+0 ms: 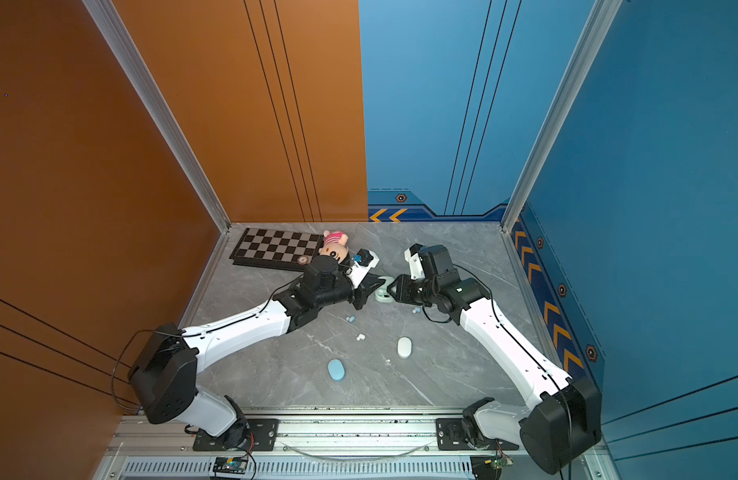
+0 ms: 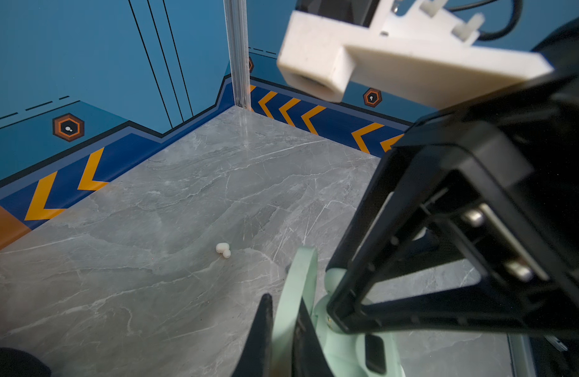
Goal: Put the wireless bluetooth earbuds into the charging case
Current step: 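Press the mint earbud into a case slot and open the right gripper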
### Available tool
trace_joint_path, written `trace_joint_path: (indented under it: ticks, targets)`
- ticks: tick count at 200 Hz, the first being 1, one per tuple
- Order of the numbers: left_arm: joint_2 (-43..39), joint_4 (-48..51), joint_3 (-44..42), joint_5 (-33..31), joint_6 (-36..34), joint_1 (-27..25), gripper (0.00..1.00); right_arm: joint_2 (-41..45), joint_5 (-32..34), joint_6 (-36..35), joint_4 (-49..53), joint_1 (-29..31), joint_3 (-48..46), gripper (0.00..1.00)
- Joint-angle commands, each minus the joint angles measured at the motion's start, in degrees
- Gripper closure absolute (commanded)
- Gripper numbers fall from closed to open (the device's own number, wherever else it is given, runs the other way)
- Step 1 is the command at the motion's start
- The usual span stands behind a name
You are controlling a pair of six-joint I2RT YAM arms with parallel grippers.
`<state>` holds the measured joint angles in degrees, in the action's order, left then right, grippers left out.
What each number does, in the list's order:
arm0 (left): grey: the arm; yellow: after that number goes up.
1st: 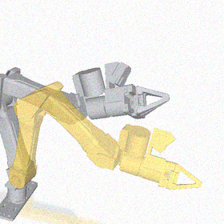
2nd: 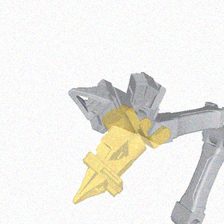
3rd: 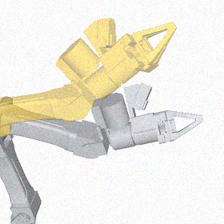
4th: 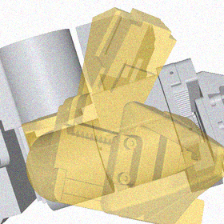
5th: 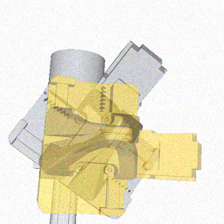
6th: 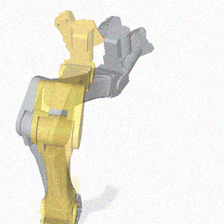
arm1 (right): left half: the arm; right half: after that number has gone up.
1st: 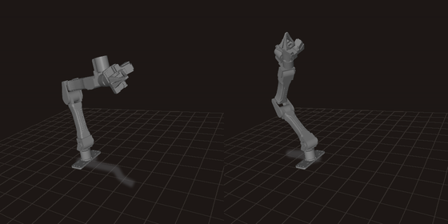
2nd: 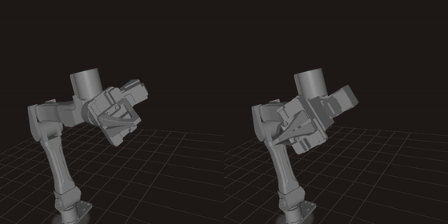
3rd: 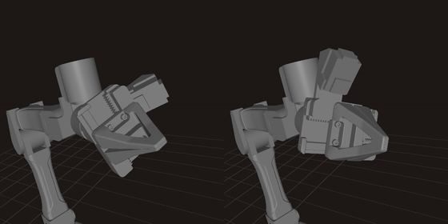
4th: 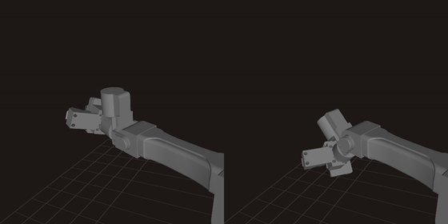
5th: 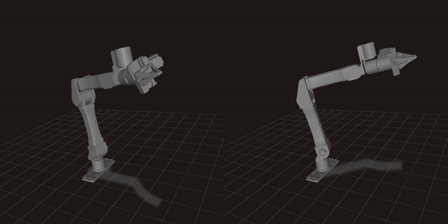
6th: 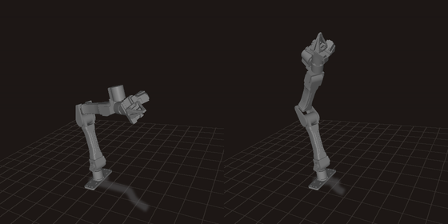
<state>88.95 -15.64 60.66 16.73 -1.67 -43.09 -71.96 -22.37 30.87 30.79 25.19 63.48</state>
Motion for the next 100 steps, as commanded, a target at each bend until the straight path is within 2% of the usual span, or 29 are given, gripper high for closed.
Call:
trace_joint_path:
  ticks: [1, 100]
  targets:
    - [-0.3, -0.8, 0.5, 1.0, -0.3, -0.5, 1.0, 2.2, -0.7, 0.2, -1.9, 0.4, 1.4, 0.67]
    - [0.0, -0.8, 0.8, 0.9, -0.4, -0.6, 1.0, 1.3, -0.8, 0.3, -2.2, 0.9, 2.0, 0.65]
